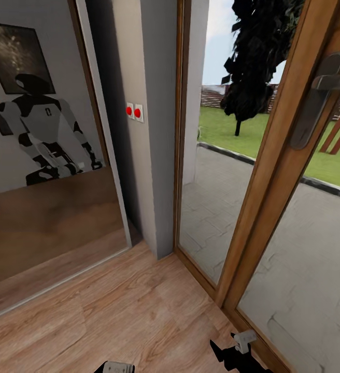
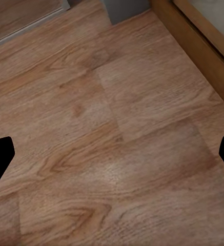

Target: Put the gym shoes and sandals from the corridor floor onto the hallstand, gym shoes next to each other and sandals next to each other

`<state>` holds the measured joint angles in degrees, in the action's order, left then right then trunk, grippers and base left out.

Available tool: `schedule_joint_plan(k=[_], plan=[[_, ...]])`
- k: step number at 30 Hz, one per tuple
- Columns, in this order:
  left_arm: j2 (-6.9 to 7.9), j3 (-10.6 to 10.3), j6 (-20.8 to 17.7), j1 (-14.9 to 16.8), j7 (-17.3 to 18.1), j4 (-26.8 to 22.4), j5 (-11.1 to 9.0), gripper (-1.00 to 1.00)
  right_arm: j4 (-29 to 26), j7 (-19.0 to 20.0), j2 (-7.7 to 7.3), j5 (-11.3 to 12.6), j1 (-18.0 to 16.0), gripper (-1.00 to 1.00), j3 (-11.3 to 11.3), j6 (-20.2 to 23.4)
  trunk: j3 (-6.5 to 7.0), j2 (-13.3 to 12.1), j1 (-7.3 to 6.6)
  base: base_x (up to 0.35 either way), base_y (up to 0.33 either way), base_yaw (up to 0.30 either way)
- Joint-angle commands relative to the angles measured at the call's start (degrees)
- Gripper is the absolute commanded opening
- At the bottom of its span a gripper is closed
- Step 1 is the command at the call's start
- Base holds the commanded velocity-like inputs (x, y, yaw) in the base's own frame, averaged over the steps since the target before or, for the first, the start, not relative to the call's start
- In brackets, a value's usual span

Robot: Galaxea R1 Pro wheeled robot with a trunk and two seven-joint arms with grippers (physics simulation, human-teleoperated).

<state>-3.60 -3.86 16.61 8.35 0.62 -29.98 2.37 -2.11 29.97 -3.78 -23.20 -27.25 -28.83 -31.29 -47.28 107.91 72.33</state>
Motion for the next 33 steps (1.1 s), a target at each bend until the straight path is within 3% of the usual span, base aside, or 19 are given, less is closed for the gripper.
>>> schedule_joint_plan(k=[1,11,33], plan=[[0.0,0.0,0.0,0.0,0.0,0.0,0.0,1.0,0.0,0.0,0.0,0.0,0.0,1.0,0.0,0.0,0.0,0.0,0.0,0.0,0.0,0.003],[0.0,0.01,0.0,0.0,0.0,0.01,0.0,1.0,0.0,0.0,0.0,0.0,0.0,1.0,0.0,0.0,0.0,0.0,0.0,0.0,0.0,0.068],[0.0,0.0,0.0,-0.01,0.0,0.01,0.0,1.0,0.0,0.0,0.0,0.0,0.01,1.0,0.0,0.0,0.0,0.0,0.0,0.0,0.0,0.271]])
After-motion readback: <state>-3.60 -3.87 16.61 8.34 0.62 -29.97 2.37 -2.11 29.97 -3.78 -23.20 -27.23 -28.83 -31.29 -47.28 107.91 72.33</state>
